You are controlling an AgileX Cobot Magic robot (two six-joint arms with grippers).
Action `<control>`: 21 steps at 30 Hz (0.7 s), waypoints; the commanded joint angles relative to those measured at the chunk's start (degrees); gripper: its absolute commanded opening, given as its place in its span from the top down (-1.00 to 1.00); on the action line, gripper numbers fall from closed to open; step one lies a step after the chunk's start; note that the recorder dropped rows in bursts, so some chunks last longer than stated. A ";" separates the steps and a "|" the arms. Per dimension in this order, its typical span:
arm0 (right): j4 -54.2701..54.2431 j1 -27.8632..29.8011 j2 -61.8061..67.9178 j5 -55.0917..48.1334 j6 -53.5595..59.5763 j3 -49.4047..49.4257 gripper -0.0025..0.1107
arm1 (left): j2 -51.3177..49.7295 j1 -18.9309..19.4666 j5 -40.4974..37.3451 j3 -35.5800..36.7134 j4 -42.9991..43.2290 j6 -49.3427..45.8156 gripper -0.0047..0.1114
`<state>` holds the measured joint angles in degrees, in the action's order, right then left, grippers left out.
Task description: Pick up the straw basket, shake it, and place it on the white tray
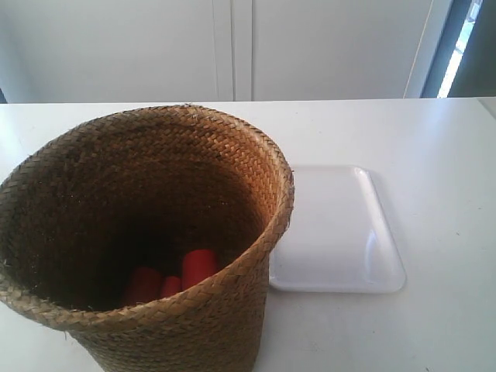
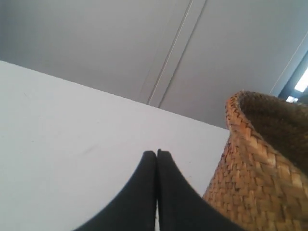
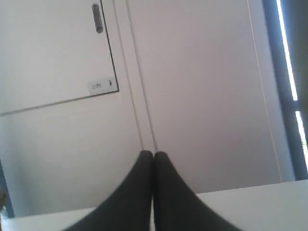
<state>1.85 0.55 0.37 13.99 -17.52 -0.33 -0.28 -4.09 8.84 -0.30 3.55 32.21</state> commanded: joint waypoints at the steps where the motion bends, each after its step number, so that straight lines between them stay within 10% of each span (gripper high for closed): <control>1: -1.32 0.06 -0.37 10.10 -7.56 0.33 0.96 | 0.28 0.02 11.99 0.30 -7.31 0.49 0.92; 8: -24.94 0.06 -0.32 14.62 4.23 -5.41 0.96 | -0.96 0.02 18.09 -5.28 -9.67 -15.27 0.92; 21: -32.75 0.06 27.38 6.50 25.01 -36.39 0.96 | -25.46 0.02 10.22 -33.47 -24.13 -29.19 0.92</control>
<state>-29.62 0.55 21.27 27.32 4.80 -30.03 -21.28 -4.09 23.73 -28.06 -19.06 7.97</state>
